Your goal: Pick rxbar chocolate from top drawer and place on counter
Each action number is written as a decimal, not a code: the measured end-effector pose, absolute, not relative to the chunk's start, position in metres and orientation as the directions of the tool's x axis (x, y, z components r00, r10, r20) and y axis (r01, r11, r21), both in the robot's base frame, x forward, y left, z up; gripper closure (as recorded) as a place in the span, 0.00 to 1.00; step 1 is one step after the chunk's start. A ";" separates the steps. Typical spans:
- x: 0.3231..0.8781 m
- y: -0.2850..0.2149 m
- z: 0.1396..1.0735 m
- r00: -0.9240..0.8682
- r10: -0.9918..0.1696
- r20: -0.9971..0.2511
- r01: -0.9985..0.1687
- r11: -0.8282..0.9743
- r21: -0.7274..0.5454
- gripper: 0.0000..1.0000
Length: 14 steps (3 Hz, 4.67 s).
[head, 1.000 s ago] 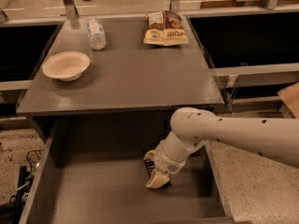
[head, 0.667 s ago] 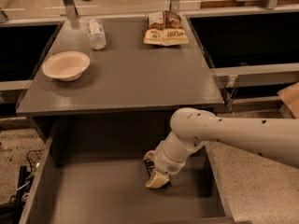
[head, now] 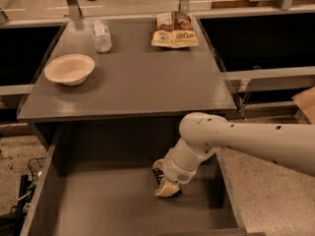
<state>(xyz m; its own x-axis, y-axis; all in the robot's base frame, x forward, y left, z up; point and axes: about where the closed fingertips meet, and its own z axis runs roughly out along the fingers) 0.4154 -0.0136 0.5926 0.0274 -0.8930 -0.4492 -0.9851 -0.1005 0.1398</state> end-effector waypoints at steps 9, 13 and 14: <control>0.458 -0.064 0.824 0.017 -0.921 -0.388 -0.998 -0.040 0.051 1.00; 0.541 -0.067 0.937 0.039 -0.963 -0.268 -0.988 0.003 -0.154 1.00; 0.543 -0.067 0.935 0.037 -0.962 -0.272 -0.988 0.005 -0.152 1.00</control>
Offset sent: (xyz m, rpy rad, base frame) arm 0.0191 -0.0016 0.0564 0.0087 0.0660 0.0406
